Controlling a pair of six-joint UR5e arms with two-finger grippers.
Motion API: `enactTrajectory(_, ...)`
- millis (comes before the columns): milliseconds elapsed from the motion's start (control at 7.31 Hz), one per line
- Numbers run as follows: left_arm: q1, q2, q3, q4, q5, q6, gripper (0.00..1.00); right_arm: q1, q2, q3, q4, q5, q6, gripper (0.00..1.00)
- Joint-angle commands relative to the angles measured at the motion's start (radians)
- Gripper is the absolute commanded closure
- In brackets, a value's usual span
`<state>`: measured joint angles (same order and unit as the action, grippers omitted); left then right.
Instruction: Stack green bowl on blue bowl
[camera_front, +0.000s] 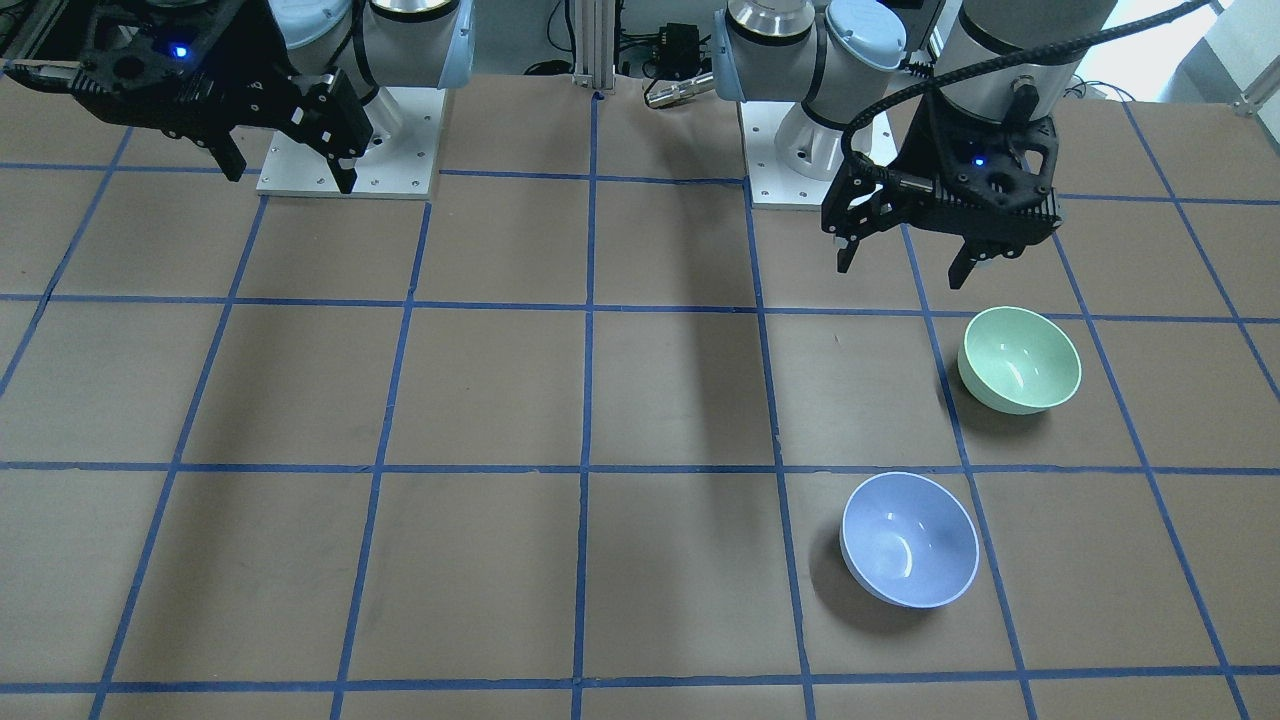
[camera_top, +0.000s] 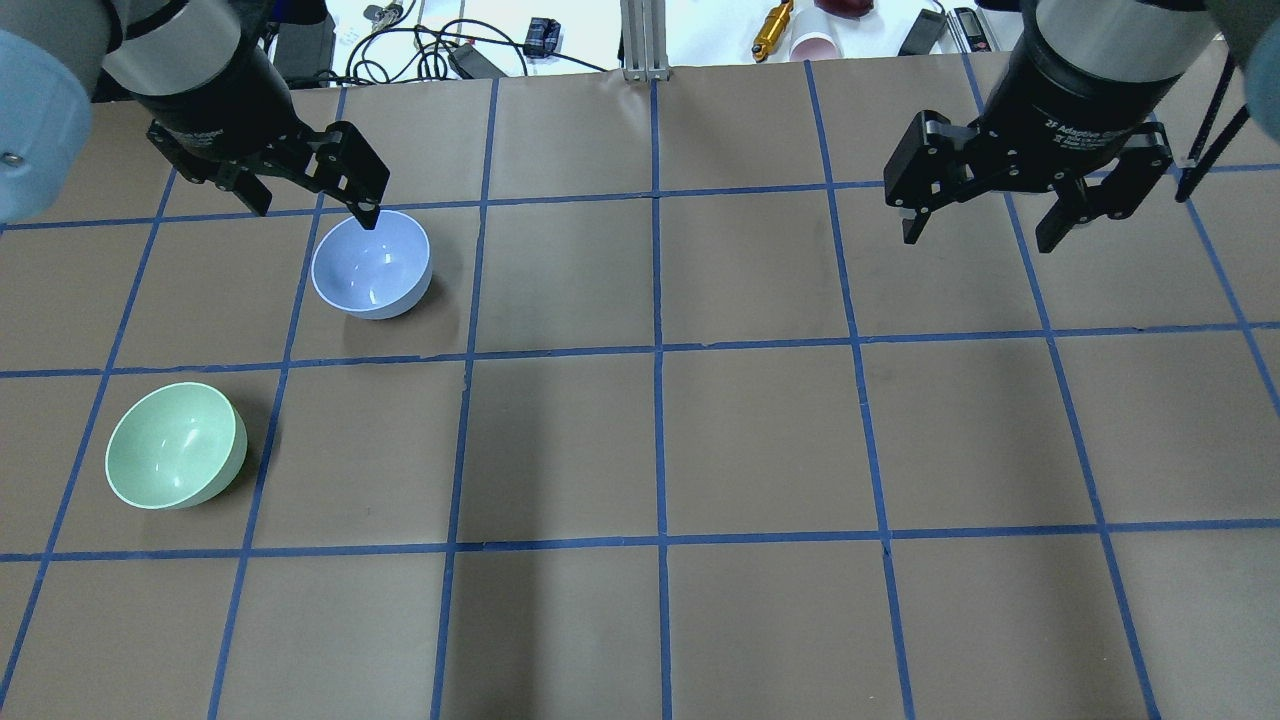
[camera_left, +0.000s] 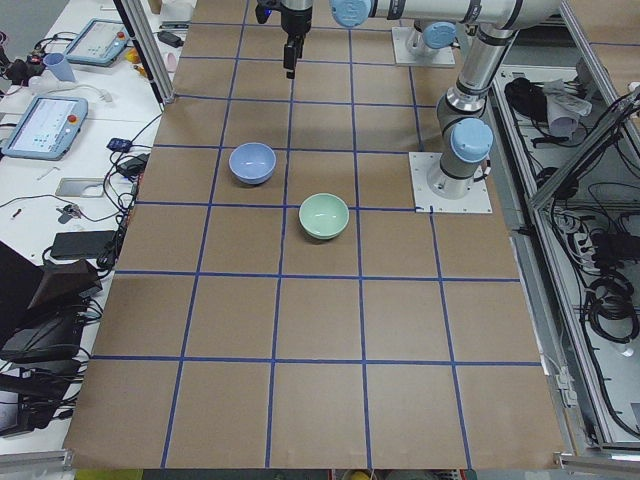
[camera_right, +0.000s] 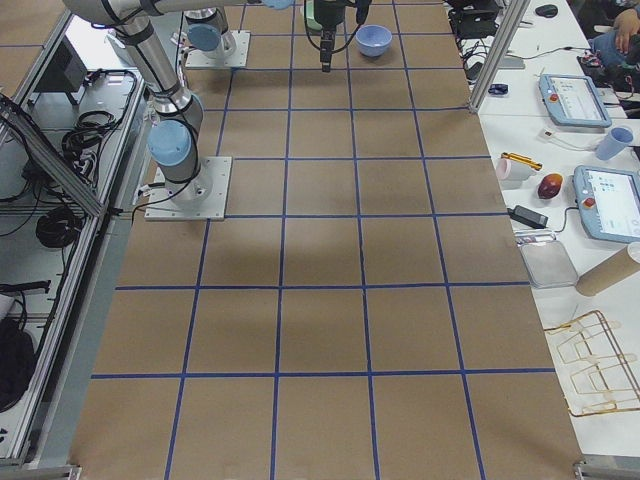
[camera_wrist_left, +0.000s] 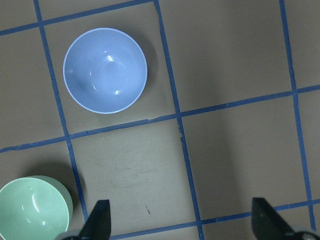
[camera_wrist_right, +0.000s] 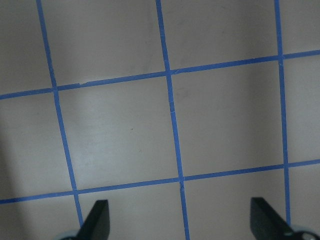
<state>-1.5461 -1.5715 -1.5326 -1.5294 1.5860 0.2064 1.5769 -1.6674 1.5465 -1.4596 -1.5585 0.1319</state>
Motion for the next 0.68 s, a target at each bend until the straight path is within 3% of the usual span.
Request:
enactTrajectory(0, 0.001, 0.002, 0.003, 0.000, 0.003, -0.001, 0.00, 0.000, 0.000, 0.001, 0.001, 0.000, 0.000, 0.00)
enactTrajectory(547, 0.004, 0.002, 0.009, -0.002, 0.002, -0.001, 0.00, 0.000, 0.000, 0.000, -0.001, 0.000, 0.000, 0.00)
